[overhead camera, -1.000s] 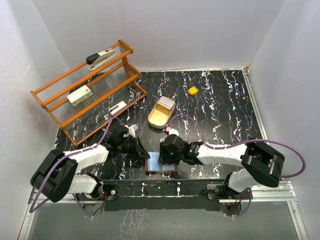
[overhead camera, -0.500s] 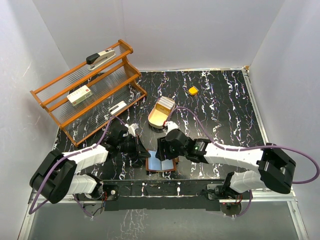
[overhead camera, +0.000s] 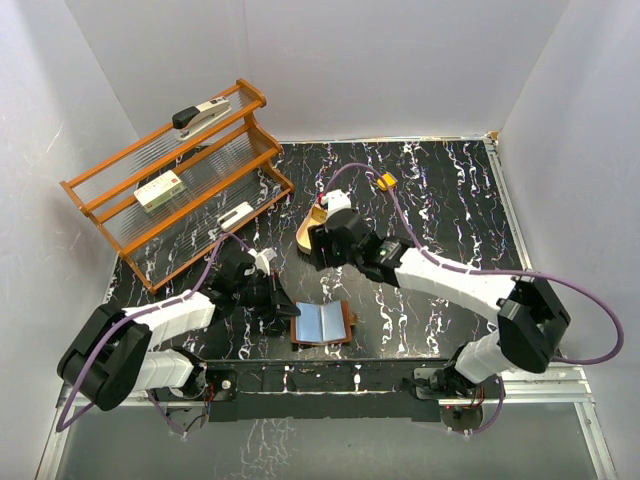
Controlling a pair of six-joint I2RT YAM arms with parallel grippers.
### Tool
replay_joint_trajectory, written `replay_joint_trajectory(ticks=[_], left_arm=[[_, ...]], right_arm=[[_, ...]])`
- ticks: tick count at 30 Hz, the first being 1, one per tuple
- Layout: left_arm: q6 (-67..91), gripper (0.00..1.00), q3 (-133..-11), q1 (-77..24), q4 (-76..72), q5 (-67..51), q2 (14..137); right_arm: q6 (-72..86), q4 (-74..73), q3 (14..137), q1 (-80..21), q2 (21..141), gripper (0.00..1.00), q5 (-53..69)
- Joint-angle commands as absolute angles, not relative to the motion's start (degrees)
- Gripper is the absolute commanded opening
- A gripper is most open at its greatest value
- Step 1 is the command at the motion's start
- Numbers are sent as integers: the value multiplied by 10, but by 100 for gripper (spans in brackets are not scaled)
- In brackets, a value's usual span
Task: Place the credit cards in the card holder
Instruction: Open the card holder at the center of the board, then pick up the credit card from the storage box.
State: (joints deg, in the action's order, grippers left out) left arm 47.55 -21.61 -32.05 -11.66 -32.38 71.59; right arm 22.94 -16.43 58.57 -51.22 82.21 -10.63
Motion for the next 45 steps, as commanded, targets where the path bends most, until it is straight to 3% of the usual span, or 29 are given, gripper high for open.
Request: replay_joint_trajectory(ticks=[1, 11, 25, 33, 45], left_arm=[[465, 0, -202, -322, -123, -330, 699], [470, 0, -194, -322, -125, -326, 687], [463, 0, -204, -322, -101, -330, 667], [465, 0, -201, -321, -99, -329, 664], [469, 0, -199, -321, -105, -327, 668]], right_arm=[[128, -151, 643, -470, 866, 56, -147], [-6, -177, 810, -417, 1029, 70, -204], [-97, -216, 936, -403, 1178, 74, -274], [-104, -203, 931, -395, 1203, 71, -298], [-113, -189, 924, -391, 1203, 58, -323]])
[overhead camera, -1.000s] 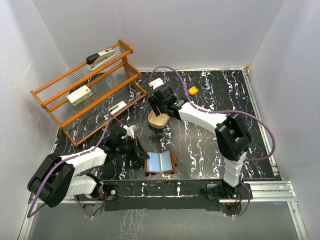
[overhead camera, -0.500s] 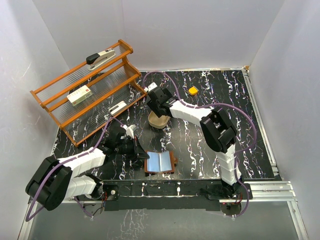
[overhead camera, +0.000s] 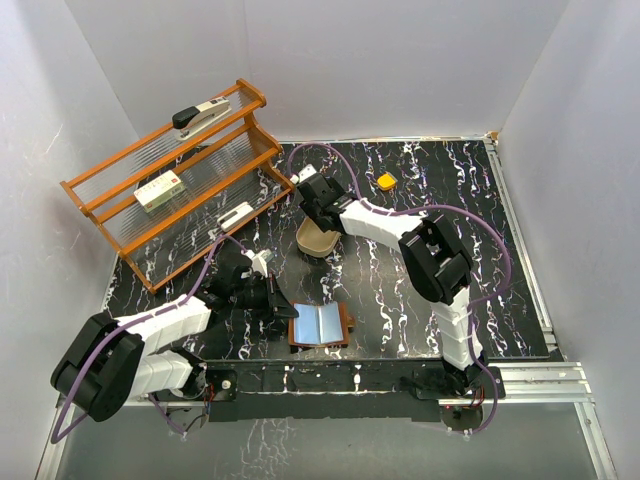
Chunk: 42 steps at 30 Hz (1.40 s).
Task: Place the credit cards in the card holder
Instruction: Pick up the credit card from the storage box.
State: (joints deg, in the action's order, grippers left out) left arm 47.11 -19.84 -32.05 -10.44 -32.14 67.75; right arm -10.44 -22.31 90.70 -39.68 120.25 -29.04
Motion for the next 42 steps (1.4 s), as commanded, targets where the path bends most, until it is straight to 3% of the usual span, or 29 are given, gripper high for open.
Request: replay_joint_trajectory(ticks=[1, 42], left_arm=[[469, 0, -199, -321, -105, -327, 669], [473, 0, -199, -322, -101, -324, 667]], right_arm=[[-113, -189, 924, -391, 1202, 57, -323], [-123, -202, 955, -387, 1183, 19, -322]])
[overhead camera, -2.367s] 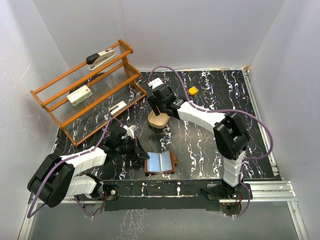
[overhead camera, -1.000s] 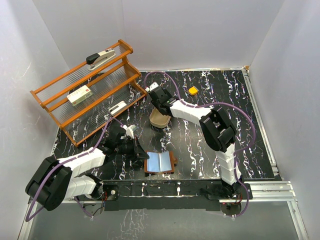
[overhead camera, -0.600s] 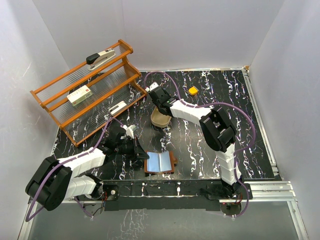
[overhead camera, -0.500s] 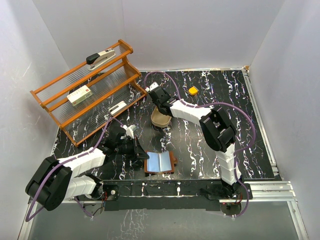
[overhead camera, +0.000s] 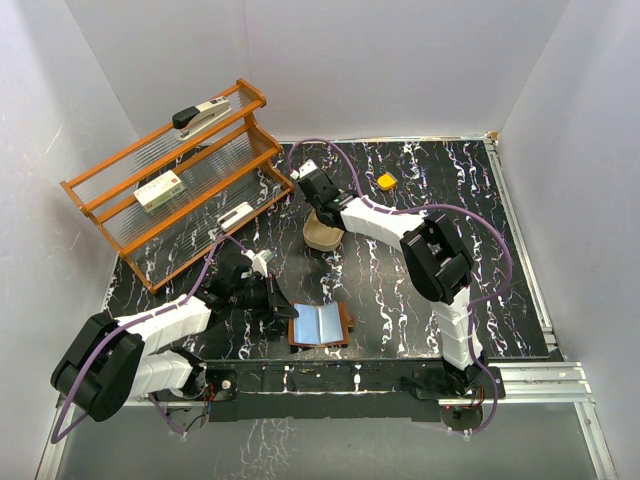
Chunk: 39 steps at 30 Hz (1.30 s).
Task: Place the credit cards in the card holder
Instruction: Pick up the credit card from the storage box.
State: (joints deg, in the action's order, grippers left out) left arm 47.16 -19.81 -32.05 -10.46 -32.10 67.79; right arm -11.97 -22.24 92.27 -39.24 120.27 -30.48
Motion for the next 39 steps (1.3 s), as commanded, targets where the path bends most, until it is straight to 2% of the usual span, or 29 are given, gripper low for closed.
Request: replay_joint_trajectory(ticks=[1, 14, 19, 31, 39], left_arm=[[472, 0, -200, -322, -100, -325, 668], [488, 0, -196, -322, -104, -325, 656], [490, 0, -199, -322, -101, -323, 654], [512, 0, -218, -322, -140, -330, 684], [535, 0, -229, -321, -192, -328, 724]], right_arm=[[-122, -204, 954, -387, 1179, 17, -318], [-105, -273, 957, -387, 1146, 0, -248], [-72, -299, 940, -388, 1106, 0, -213], [65, -331, 782, -389, 876, 0, -132], [204, -293, 639, -401, 717, 0, 7]])
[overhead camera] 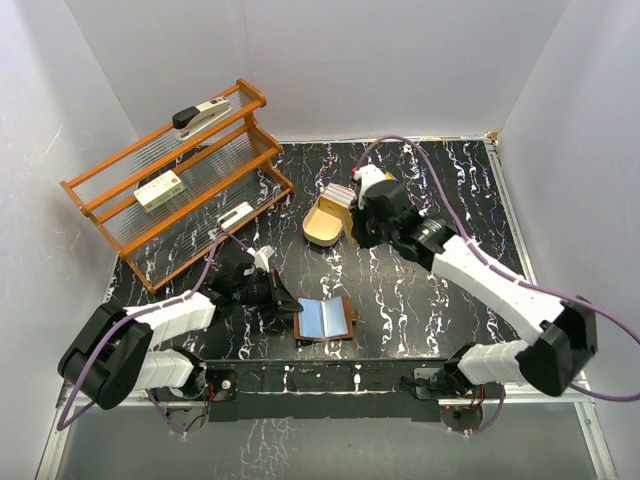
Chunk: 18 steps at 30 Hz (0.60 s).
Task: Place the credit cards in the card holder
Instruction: Pick up the credit card from the storage box, then insert the credit card into the card holder.
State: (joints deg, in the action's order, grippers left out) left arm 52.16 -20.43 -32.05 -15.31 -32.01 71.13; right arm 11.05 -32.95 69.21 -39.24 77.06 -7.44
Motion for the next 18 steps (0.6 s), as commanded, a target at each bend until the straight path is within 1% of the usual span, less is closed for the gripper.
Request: replay_joint_trajectory(ticks=[1, 7, 11, 15, 18], left_arm=[[535, 0, -230, -322, -195, -327, 730], [530, 0, -234, -322, -197, -319, 751], [524, 0, -234, -322, -191, -323, 763], [514, 3, -234, -322, -176, -320, 763], [498, 10, -241, -322, -151, -317, 766]], right_arm=[[220, -288, 621, -406, 704, 0, 16], [317, -228, 517, -427, 660, 0, 81], [351, -159, 452, -448, 648, 0, 96], [388, -110, 399, -457, 656, 0, 115], [401, -104, 379, -463, 671, 0, 113]])
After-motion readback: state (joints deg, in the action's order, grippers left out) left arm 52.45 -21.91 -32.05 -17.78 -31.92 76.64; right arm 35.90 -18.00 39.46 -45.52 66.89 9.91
